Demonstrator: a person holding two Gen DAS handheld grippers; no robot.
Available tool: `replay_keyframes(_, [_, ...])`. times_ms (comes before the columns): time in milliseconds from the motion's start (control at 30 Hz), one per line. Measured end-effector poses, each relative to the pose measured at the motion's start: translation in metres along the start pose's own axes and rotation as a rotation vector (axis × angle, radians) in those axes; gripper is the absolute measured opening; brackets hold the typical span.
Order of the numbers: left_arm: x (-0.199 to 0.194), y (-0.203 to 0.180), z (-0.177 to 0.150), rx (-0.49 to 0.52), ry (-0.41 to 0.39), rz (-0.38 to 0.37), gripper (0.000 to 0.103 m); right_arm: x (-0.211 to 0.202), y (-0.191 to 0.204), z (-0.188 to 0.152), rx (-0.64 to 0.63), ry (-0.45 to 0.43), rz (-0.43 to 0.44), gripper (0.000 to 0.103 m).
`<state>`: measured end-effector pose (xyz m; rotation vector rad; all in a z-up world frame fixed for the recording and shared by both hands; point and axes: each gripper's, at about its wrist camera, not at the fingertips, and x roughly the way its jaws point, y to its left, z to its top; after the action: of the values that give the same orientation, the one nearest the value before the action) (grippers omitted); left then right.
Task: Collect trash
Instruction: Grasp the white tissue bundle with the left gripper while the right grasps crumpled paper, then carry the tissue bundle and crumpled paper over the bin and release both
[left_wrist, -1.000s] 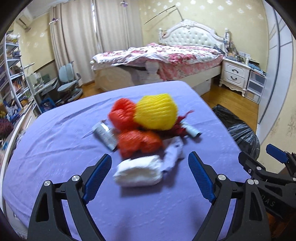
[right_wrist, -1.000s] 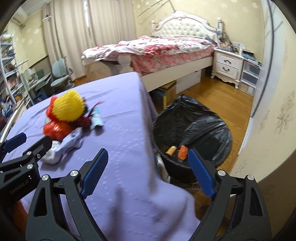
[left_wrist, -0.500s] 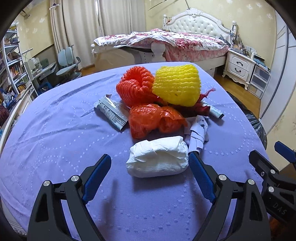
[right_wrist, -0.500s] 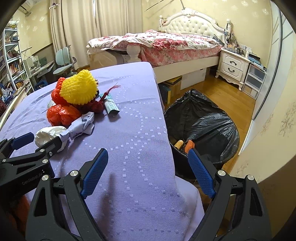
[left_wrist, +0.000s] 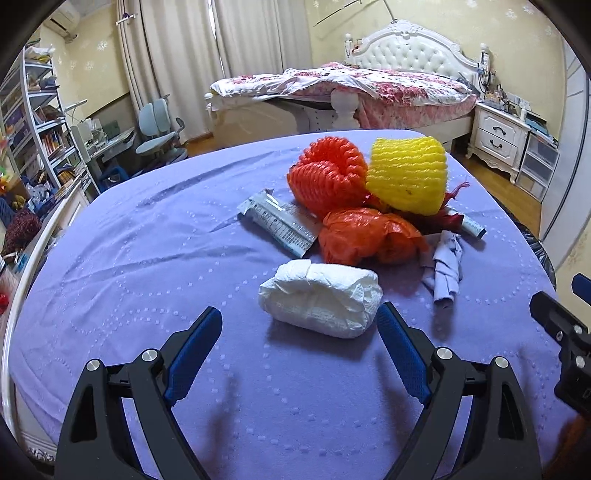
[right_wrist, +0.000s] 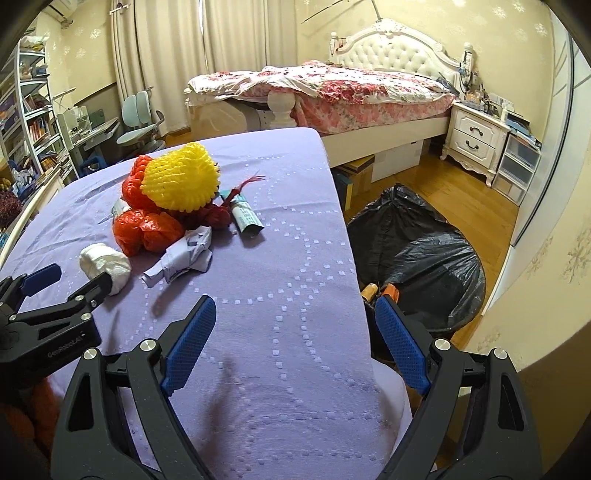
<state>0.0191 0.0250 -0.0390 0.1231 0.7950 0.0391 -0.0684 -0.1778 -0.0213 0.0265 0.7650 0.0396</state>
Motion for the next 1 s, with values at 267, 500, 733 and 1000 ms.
replay_keyframes(267, [0.009, 0.008, 0.007, -0.018, -0.016, -0.046, 0.072, 0.001, 0.015, 0.006, -0.027, -0.005, 0.014, 0.086])
replay_keyframes(500, [0.007, 0.014, 0.003, -0.027, -0.01, -0.104, 0.06, 0.011, 0.036, 0.015, -0.064, 0.007, 0.055, 0.086])
replay_keyframes(733, [-0.004, 0.029, -0.003, -0.033, -0.058, -0.048, 0.059, 0.028, 0.057, 0.022, -0.073, 0.058, 0.104, 0.069])
replay_keyframes(1000, [0.001, 0.045, -0.004, -0.087, -0.055, -0.039, 0.059, 0.048, 0.08, 0.03, -0.086, 0.1, 0.132, 0.05])
